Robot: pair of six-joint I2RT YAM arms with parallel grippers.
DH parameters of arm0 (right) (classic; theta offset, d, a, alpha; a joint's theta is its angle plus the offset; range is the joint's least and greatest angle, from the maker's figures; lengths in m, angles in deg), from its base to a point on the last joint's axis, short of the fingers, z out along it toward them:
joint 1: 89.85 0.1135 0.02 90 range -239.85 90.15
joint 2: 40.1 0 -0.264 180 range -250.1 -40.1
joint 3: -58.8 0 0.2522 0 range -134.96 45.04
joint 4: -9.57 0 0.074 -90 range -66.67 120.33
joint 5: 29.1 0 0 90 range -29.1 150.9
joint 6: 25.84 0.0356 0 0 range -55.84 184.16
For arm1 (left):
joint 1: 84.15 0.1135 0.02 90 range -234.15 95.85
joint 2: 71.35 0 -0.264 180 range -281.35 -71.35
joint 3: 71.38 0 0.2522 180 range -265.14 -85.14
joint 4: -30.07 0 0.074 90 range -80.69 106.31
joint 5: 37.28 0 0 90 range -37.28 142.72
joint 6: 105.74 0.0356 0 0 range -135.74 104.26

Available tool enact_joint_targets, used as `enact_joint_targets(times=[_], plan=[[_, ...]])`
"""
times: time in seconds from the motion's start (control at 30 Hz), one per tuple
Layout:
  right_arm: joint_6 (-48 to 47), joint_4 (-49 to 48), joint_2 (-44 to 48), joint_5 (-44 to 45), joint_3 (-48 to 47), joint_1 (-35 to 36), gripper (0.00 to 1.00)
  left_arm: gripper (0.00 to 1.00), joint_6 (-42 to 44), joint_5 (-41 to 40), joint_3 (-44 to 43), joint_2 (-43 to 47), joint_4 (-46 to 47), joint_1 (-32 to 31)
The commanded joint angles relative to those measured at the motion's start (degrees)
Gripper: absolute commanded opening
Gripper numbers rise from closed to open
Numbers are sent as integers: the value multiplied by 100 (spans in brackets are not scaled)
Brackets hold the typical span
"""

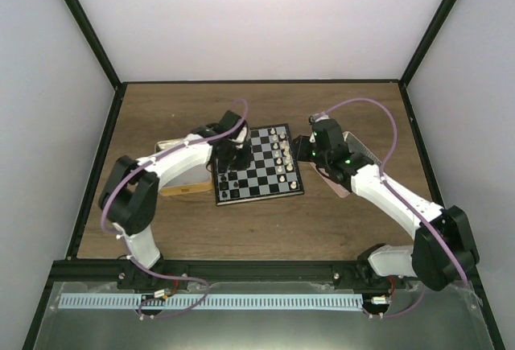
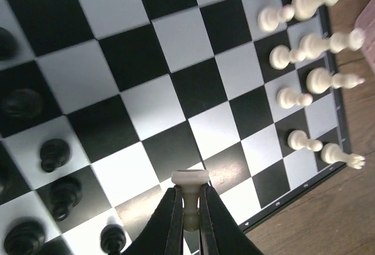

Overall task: Set up the chess pieces on the board
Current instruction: Place the chess piece on the chessboard.

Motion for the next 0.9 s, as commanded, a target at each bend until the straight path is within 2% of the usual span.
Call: enact_joint_targets(times=[0.0,0.3,0.43,0.6,0.87], plan=[[91,-267,248,403,122,24,32,6,286,-48,-436,-585,-667,-316],[158,-328,232,282,208,23,32,9,485,-221,-966,-1126,-1249,-548],[160,-342,242,281,225,23,33,13,542,-276,-1126,-1184,-1341,-557],[162,-338,262,272,233,22,33,24,550,-339,-1311,-1243,-1410,-551],[155,-337,268,254,247,23,33,31,578,-504,-1243,-1251,-1337,-617]])
